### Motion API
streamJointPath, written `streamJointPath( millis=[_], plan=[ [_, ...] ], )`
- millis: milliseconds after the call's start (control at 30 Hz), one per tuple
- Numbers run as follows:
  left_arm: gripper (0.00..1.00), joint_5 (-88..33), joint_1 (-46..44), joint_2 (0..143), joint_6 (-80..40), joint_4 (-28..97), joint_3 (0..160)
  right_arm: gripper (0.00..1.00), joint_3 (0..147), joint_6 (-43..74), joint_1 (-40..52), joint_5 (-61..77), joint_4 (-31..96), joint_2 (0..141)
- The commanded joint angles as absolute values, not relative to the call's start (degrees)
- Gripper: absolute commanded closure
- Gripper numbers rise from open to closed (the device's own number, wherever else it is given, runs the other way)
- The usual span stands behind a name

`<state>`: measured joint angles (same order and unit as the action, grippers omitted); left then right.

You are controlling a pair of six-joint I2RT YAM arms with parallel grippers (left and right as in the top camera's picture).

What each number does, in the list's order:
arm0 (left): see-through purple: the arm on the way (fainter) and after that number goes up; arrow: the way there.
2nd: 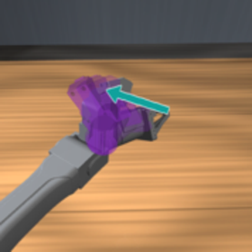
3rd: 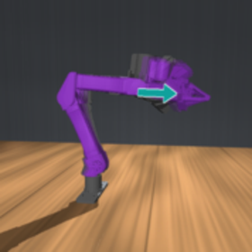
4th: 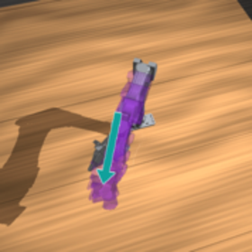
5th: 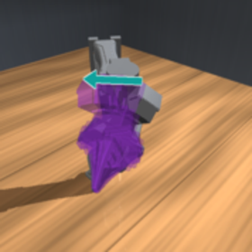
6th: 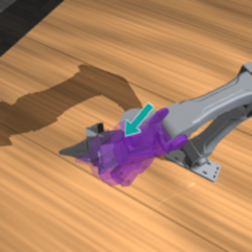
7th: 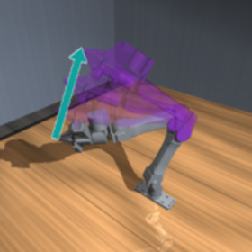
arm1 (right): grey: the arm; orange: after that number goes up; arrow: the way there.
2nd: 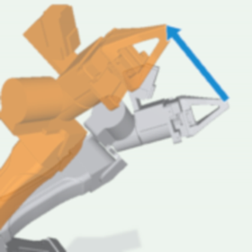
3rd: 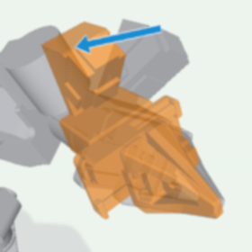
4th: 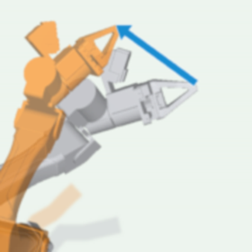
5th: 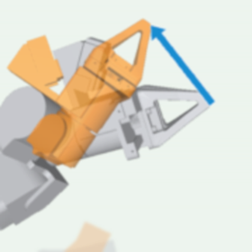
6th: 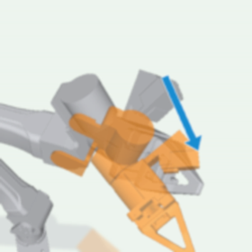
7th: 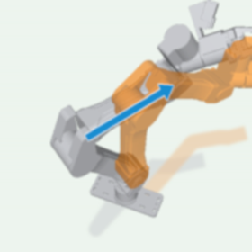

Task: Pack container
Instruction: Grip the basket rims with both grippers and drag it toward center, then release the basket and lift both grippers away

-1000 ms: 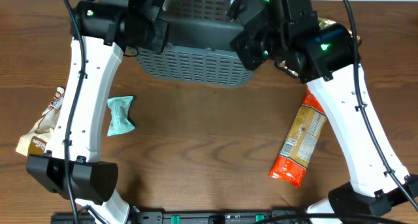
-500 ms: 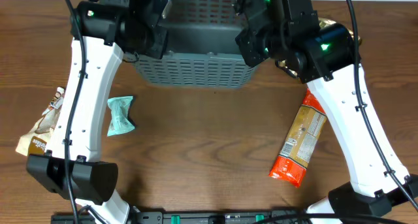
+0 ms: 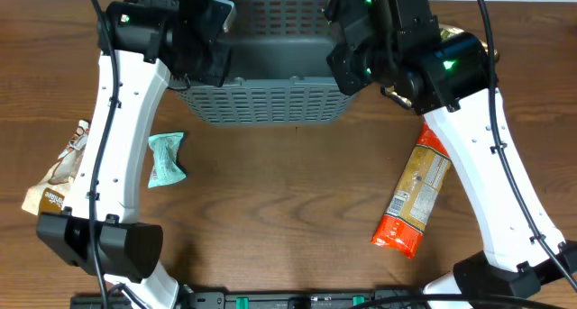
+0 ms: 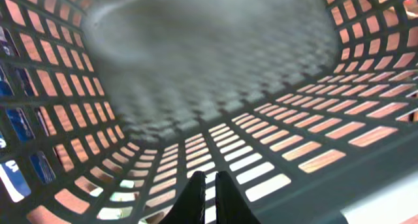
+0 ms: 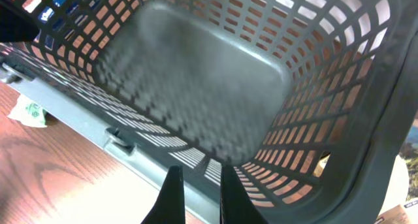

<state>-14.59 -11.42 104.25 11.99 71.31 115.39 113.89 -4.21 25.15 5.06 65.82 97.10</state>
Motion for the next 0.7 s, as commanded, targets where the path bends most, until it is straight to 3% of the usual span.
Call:
streamJointPath(
  millis=[0, 667],
  plan=[
    [0.94, -13.0, -11.4, 103.7, 11.7, 70.1, 114.6, 0.99, 114.6, -2.3, 24.8, 4.3, 66.2, 97.5],
    [0.93, -12.8, -11.4, 103.7, 11.7, 70.3, 114.6, 0.99, 114.6, -1.1, 23.9, 3.2, 67.5, 104.2]
  ],
)
